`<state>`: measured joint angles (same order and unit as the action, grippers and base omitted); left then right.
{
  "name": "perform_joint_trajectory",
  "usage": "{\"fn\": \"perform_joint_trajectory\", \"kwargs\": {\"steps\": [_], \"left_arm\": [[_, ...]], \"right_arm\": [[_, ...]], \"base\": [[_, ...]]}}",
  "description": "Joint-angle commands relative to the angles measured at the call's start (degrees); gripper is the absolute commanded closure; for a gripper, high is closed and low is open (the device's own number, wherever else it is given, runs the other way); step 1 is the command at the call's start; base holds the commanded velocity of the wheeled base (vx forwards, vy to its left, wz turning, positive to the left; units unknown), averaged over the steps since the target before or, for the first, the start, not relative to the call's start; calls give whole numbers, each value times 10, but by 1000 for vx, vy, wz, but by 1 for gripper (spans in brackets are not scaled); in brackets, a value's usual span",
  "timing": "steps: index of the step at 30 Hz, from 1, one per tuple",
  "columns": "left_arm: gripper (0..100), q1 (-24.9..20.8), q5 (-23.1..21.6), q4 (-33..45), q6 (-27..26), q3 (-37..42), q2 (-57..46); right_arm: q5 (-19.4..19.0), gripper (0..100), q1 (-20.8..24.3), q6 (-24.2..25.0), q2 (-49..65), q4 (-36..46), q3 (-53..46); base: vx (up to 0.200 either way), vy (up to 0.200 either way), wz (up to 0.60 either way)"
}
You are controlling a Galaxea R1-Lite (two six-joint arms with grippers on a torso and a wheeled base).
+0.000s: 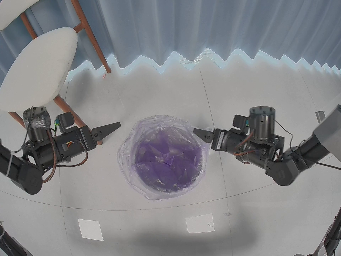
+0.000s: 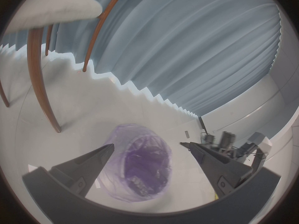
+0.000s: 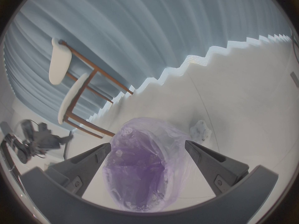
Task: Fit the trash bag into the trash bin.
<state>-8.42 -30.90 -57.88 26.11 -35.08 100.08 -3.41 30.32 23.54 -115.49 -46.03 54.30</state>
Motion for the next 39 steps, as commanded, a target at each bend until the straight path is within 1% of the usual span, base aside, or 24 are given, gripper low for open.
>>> {"fn": "perform_joint_trajectory", "kwargs": {"steps": [1, 2, 4, 5, 7, 8, 9, 10, 11, 13, 15, 17, 20, 26, 27, 31, 36, 39], "left_arm": [[0, 35, 2, -95, -24, -37, 201], [0, 44, 0, -138, -24, -50, 240], [0, 49, 0, -184, -22, -75, 291], [0, 49, -2, -193, -19, -93, 313], [0, 49, -2, -194, -17, -98, 320], [0, 43, -6, -177, -1, -173, 368], [0, 43, -6, -174, 2, -182, 372], [0, 41, -11, -153, 25, -222, 393], [0, 40, -14, -151, 43, -233, 399], [0, 36, -28, -152, 81, -242, 407], [0, 37, -46, -155, 96, -242, 411], [0, 41, -79, -162, 118, -244, 412], [0, 40, -84, -162, 135, -246, 412], [0, 35, -85, -163, 136, -250, 416], [100, 32, -80, -169, 136, -250, 423], [100, 30, -79, -192, 138, -253, 432], [100, 32, -79, -194, 139, -258, 438], [100, 30, -79, -195, 139, -268, 464]], "right_arm": [[-21, 0, -40, 55, 76, -180, -201], [-33, 0, -47, 58, 73, -253, -249], [-45, 0, -54, 59, 67, -341, -303], [-48, 0, -57, 60, 63, -377, -322], [-50, 0, -58, 60, 62, -388, -329], [-62, 0, -61, 70, 45, -440, -355], [-62, 0, -61, 70, 43, -440, -355], [-62, 0, -61, 71, 44, -440, -354], [-62, 0, -61, 71, 45, -440, -355], [-63, 0, -63, 71, 45, -440, -354], [-63, 0, -67, 71, 46, -440, -354], [-63, 0, -70, 71, 43, -440, -351], [-63, 0, -70, 71, 39, -440, -350], [-63, 0, -70, 70, 41, -440, -350], [-63, 0, -70, 71, 42, -440, -350], [-63, 0, -70, 71, 36, -440, -350], [-63, 0, -70, 70, 32, -440, -351], [-63, 0, -70, 70, 31, -440, -351]], "base": [[0, 0, 0], [0, 0, 0], [0, 0, 0], [0, 0, 0], [0, 0, 0], [0, 0, 0], [0, 0, 0], [0, 0, 0], [0, 0, 0], [0, 0, 0], [0, 0, 0], [0, 0, 0], [0, 0, 0], [0, 0, 0], [0, 0, 0], [0, 0, 0], [0, 0, 0], [0, 0, 0]]}}
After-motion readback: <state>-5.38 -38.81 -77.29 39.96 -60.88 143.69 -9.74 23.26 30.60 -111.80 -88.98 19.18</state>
